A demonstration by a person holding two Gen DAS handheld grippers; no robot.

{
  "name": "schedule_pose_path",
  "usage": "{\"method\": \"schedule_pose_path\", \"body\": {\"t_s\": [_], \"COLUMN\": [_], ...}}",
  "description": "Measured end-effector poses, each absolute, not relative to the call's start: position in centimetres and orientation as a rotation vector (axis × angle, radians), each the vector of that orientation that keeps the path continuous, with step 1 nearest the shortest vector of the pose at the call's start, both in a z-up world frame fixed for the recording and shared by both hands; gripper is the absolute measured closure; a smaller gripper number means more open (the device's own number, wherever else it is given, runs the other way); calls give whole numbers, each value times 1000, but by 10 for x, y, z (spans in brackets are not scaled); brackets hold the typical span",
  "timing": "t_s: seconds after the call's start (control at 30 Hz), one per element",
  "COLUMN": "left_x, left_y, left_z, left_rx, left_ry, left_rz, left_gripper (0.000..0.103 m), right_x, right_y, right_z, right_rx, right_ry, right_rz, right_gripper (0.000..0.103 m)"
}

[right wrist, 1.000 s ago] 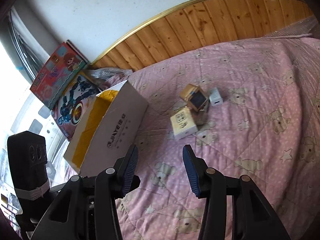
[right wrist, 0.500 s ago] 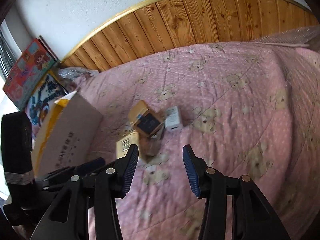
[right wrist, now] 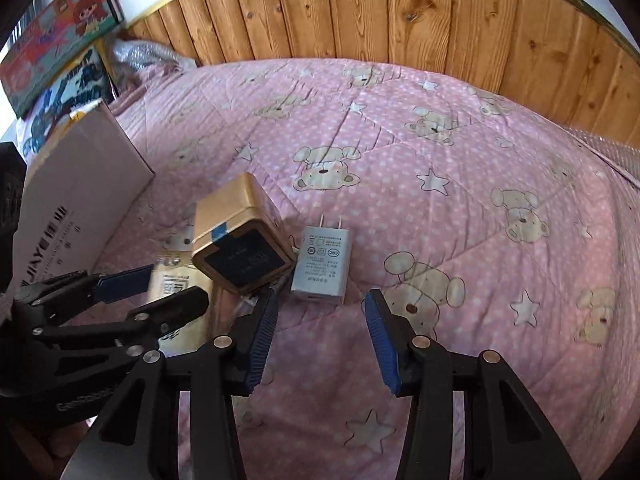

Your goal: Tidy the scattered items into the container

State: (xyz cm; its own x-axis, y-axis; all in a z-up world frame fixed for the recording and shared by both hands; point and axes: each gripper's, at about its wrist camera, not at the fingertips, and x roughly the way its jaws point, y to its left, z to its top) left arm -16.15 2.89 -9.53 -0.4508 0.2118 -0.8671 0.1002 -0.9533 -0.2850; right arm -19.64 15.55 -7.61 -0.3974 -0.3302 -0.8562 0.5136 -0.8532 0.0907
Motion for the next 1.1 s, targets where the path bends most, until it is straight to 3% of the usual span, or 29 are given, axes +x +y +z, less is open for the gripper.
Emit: {"method": "schedule_pose_path", "body": {"t_s": [0.07,0.13,0.17,0.23,0.33,0.53,1.1], "left_x": [-162,-161,-160,-158,-155,-141,-55], "left_y": [28,33,36,39,44,48,31], "left_z": [-96,-96,-96,-96,-94,-84,-53], "left_rx": [-1585,-1556,-1538,-1507,-1495,-1472,-1441], "left_ry": [-468,-417,-390,-382,-372,-379,-341], "left_rz": [2583,2597,2604,2596,2590,2594,2598], "left_gripper": [37,40,40,53,64,72,73], "right_x": [-199,-201,-201,-201,-197,-186,-107], "right_y": [151,148,146,146,152,169,194], "right_z": [-81,-84,-87,-87,-87,-80,-69], "right_rx": [1313,1305,1306,1292,1291,1305,1370], "right_ry": [284,303,303,293,251,161,-51], "right_rz": [-2256,-2267,-2269,-2286,-2310,-2358,-2345], "right_gripper": [58,71,71,71,71,71,72]}}
